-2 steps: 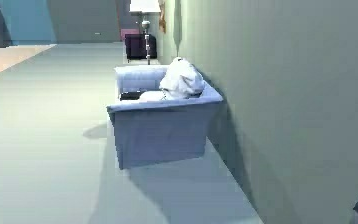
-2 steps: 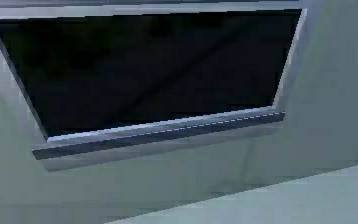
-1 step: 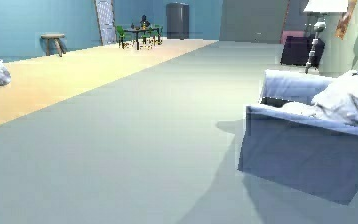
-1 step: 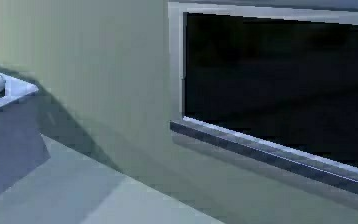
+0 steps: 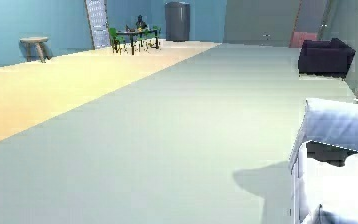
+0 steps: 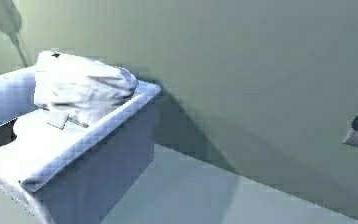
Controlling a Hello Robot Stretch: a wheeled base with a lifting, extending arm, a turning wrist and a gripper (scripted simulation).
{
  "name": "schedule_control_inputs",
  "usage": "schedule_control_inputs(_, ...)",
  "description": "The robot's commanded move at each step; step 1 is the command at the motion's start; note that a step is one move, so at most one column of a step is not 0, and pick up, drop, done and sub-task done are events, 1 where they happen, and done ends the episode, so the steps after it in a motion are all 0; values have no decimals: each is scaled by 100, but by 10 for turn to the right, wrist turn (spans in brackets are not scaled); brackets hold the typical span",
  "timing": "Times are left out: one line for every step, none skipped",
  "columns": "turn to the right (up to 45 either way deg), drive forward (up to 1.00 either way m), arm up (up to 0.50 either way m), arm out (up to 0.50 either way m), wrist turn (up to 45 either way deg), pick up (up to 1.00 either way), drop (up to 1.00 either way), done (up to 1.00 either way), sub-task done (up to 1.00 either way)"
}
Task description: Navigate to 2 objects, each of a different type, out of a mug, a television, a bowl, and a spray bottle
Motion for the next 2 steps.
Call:
schedule_control_inputs(0,100,0,0,0,0,0,0,0)
schedule_control_inputs(-30,0,0,0,0,0,0,0,0)
